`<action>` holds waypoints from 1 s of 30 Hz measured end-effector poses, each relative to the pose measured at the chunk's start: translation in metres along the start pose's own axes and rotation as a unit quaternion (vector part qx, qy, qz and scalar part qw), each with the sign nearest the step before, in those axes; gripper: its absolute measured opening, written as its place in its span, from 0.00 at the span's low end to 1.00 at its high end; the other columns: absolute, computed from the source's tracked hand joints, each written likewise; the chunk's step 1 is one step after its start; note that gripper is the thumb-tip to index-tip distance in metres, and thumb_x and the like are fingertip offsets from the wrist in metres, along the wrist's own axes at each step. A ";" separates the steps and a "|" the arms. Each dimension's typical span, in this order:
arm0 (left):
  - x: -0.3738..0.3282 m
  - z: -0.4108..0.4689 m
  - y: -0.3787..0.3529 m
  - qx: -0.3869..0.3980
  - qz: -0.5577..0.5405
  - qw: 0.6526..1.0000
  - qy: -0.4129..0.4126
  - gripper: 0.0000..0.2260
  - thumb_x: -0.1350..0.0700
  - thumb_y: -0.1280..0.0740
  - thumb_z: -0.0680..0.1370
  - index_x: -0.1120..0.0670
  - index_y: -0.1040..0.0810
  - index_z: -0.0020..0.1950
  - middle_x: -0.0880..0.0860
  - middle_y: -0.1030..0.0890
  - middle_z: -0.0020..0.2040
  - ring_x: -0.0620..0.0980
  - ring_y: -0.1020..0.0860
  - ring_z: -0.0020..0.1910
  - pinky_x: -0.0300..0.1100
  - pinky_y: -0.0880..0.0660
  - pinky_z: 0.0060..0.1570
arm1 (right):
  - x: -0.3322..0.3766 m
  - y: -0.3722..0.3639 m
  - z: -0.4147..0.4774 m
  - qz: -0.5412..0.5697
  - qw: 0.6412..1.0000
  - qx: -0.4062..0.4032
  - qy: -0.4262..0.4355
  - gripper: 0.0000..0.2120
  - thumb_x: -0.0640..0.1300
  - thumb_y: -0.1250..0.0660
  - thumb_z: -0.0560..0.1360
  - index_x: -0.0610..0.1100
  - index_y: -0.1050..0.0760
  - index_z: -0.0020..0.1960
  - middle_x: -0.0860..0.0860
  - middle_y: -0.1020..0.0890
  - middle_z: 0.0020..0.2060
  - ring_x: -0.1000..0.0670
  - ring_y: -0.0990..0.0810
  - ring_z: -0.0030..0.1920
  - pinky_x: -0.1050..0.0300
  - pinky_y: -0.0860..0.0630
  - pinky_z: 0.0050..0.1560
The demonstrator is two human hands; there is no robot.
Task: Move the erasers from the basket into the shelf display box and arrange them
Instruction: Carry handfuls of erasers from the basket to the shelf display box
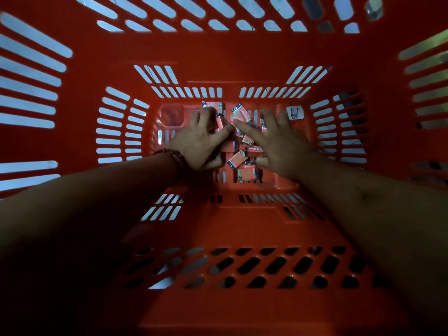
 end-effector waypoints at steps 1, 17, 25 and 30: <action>0.000 0.000 -0.001 0.004 0.003 1.000 0.003 0.35 0.39 0.36 0.70 0.52 0.33 0.74 0.70 0.32 0.65 0.69 0.27 0.59 0.49 0.24 0.27 | -0.001 -0.002 0.000 0.004 1.000 -0.001 -0.003 0.45 0.55 0.27 0.68 0.57 0.49 0.77 0.41 0.41 0.72 0.31 0.41 0.71 0.39 0.19 0.49; -0.004 -0.006 -0.010 0.005 0.041 0.999 0.007 0.27 0.34 0.44 0.79 0.51 0.28 0.70 0.70 0.31 0.68 0.68 0.27 0.59 0.50 0.24 0.28 | -0.003 -0.008 -0.005 -0.048 0.999 -0.012 0.007 0.42 0.55 0.24 0.68 0.52 0.42 0.76 0.37 0.39 0.74 0.26 0.40 0.70 0.35 0.20 0.51; -0.009 0.001 -0.004 0.004 -0.031 0.999 0.007 0.25 0.41 0.41 0.72 0.44 0.32 0.68 0.70 0.30 0.64 0.69 0.27 0.57 0.52 0.23 0.27 | -0.006 -0.005 -0.009 0.046 0.998 -0.042 -0.006 0.29 0.44 0.21 0.65 0.50 0.29 0.62 0.42 0.38 0.71 0.34 0.37 0.69 0.39 0.19 0.47; -0.008 0.001 -0.007 0.037 0.009 0.999 0.011 0.25 0.38 0.44 0.74 0.44 0.34 0.70 0.69 0.32 0.67 0.69 0.28 0.57 0.50 0.26 0.28 | -0.003 -0.003 -0.008 0.050 0.998 -0.045 -0.019 0.25 0.38 0.23 0.65 0.49 0.27 0.59 0.44 0.37 0.71 0.34 0.37 0.69 0.39 0.20 0.51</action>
Point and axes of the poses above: each hand's wrist, its own z-axis towards the middle knuckle, its own y-axis out of the back of the hand, x = y × z, the point moved 2 cm from there along z, towards the middle knuckle
